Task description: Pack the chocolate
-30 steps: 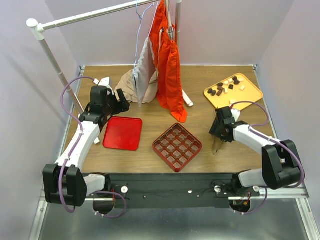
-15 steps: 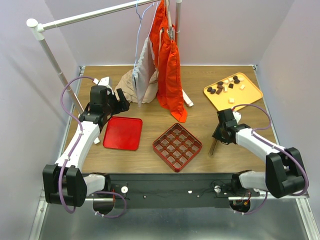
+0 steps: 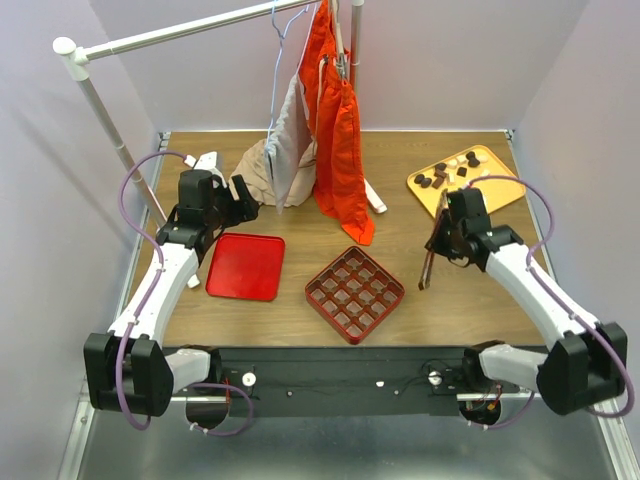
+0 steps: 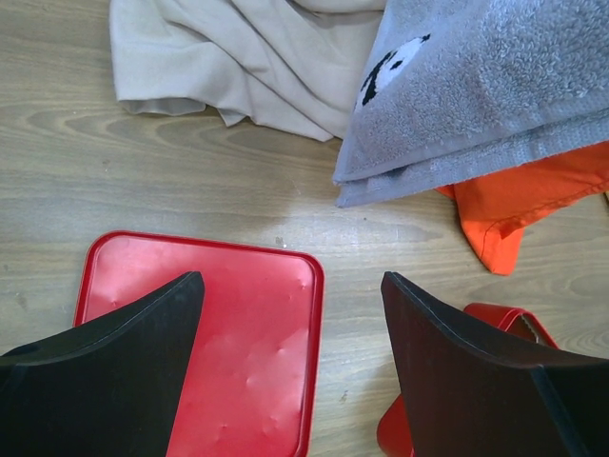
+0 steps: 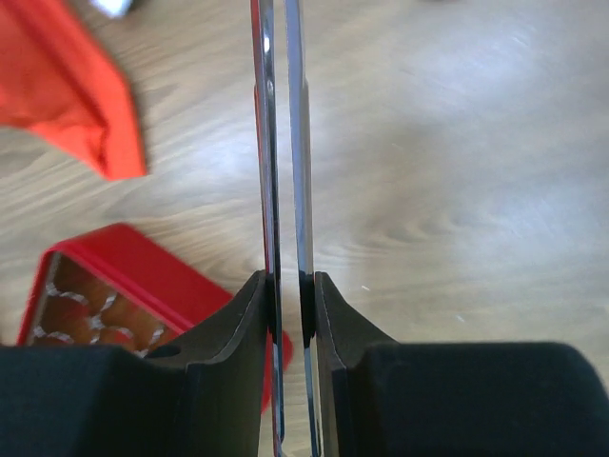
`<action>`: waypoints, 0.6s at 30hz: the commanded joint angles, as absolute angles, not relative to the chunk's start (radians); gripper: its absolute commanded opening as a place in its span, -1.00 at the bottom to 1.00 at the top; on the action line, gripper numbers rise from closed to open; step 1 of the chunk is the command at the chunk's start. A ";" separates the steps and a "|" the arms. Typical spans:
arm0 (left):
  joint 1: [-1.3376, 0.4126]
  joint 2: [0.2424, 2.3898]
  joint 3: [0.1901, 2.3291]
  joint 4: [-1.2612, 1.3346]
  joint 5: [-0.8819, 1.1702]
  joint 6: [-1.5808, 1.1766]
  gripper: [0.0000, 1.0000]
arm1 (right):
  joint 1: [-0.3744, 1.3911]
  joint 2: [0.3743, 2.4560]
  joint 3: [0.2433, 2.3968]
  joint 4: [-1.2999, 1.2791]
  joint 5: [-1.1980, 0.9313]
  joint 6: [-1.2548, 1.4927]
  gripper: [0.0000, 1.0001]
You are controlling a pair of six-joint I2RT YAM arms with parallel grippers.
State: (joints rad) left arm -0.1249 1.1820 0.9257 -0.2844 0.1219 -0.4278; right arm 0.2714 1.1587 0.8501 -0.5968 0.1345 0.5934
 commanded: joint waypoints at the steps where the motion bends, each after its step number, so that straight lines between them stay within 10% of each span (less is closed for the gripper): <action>1: -0.129 1.190 0.962 -0.284 0.147 -0.430 0.70 | 0.272 1.354 0.985 -0.699 -0.115 0.384 -0.43; 18: -0.129 1.187 0.957 -0.291 0.130 -0.425 0.70 | 0.271 1.482 1.057 -0.744 -0.051 0.322 -0.01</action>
